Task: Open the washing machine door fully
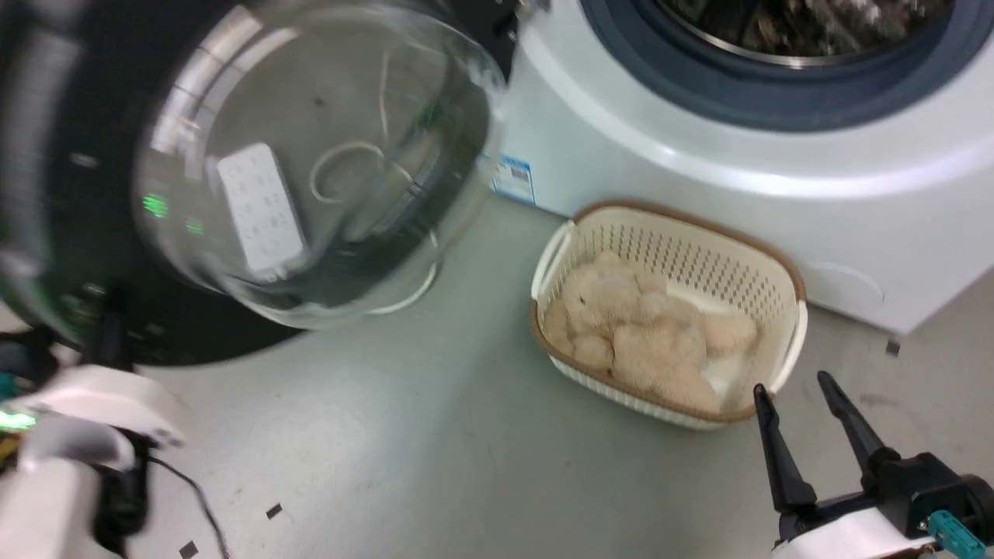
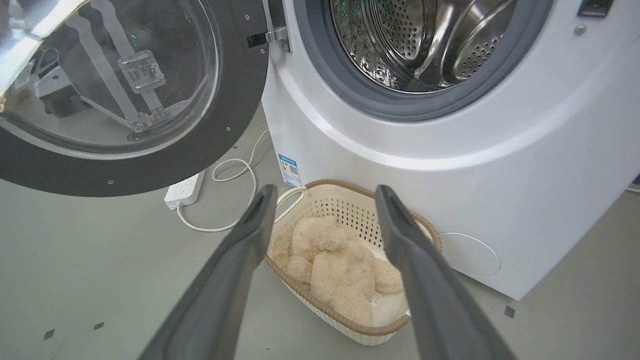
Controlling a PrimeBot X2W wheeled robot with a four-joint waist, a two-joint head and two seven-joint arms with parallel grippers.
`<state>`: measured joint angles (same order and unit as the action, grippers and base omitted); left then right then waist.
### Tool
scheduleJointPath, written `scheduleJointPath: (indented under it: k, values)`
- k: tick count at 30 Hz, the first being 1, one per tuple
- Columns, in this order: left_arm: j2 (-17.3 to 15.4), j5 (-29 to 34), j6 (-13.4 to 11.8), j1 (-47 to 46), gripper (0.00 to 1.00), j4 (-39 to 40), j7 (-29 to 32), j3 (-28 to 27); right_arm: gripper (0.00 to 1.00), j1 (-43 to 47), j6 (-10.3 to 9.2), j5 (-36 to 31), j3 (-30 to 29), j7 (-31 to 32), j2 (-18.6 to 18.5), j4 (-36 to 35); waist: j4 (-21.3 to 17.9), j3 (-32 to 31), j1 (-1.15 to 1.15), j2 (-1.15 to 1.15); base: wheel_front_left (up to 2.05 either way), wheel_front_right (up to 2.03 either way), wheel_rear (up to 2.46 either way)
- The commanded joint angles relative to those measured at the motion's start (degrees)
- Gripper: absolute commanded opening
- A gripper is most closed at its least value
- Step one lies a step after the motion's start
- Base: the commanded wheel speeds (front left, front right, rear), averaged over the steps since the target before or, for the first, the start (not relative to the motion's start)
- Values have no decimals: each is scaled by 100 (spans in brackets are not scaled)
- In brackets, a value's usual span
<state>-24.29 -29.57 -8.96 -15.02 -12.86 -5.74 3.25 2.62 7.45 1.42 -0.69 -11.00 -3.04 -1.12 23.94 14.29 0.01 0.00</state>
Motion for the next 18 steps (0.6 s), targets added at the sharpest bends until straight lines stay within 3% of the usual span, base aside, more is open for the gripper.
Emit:
scheduleJointPath:
  k: [1,10,18]
  values:
    - [-159,-55,51,-246,0,-318,-100,-145,100,-99,3,-38,16,44,-39,-81,-189,280,-1,0,0,0,0]
    - [-524,-285,338,-1121,0,-1651,-553,-544,100,-136,3,-48,-78,149,-129,-276,-369,468,-1,0,0,0,0]
    - [-483,-118,527,-1306,0,-2015,-850,-467,100,-157,3,-56,-50,141,-118,-241,-443,285,-1,0,0,0,0]
